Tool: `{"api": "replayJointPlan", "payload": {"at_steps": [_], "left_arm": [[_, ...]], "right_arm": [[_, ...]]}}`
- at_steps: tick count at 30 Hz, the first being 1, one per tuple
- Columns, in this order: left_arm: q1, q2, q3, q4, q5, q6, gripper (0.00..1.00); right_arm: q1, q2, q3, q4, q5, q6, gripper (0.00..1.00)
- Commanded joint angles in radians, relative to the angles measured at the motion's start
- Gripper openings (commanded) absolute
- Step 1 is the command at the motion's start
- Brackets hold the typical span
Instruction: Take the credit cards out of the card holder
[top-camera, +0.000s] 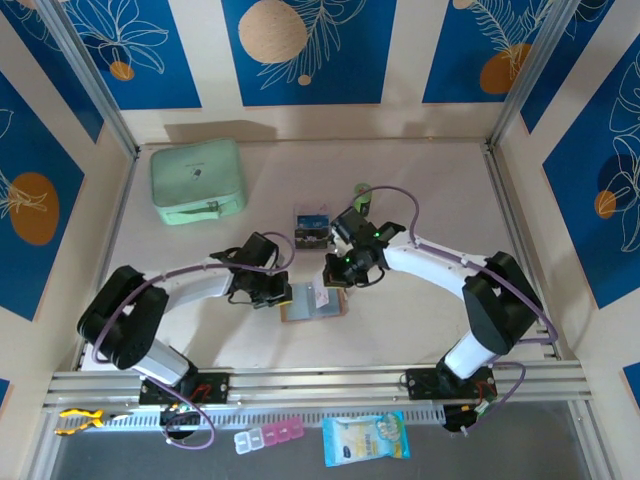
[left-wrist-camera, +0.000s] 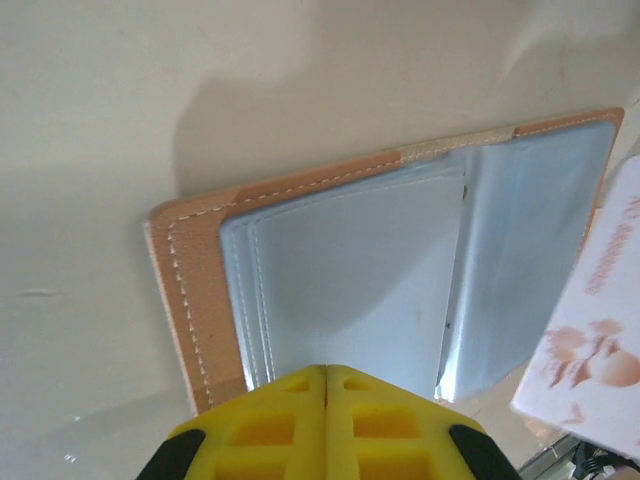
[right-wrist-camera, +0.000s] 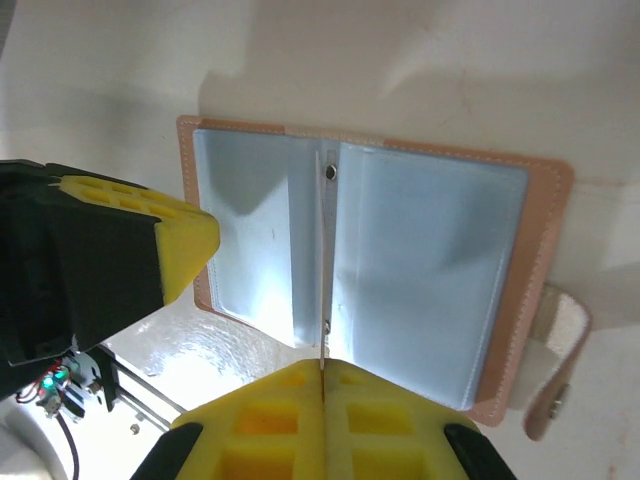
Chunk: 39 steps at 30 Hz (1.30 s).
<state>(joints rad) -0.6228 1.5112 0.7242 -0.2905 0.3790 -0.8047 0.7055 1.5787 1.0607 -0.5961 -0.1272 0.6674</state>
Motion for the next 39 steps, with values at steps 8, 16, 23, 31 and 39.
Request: {"api": "replayJointPlan", "payload": {"at_steps": [8,16,23,31,39], "left_arm": [[0.028,-0.104,-0.051,-0.058,-0.039,0.022,0.03],[0.057,-0.184,-0.086,-0.072,-0.050,0.017,0.06],[0.084,-0.259,-0.111,-0.113,-0.071,0.025,0.10],[0.107,-0.279,-0.123,-0.136,-0.068,0.038,0.10],[0.128,-0.272,-0.126,-0.142,-0.062,0.042,0.10]], "right_arm": [[-0.040,-0.042,0.156,-0.212,0.093,-0.465,0.01],[-0.061,0.052,0.332,-0.306,0.135,-0.981,0.00],[-0.066,0.129,0.440,-0.275,0.219,-1.304,0.00],[-0.135,0.307,0.680,-0.333,0.181,-1.475,0.00],[-0.180,0.489,0.918,-0.374,0.143,-1.531,0.00]]}}
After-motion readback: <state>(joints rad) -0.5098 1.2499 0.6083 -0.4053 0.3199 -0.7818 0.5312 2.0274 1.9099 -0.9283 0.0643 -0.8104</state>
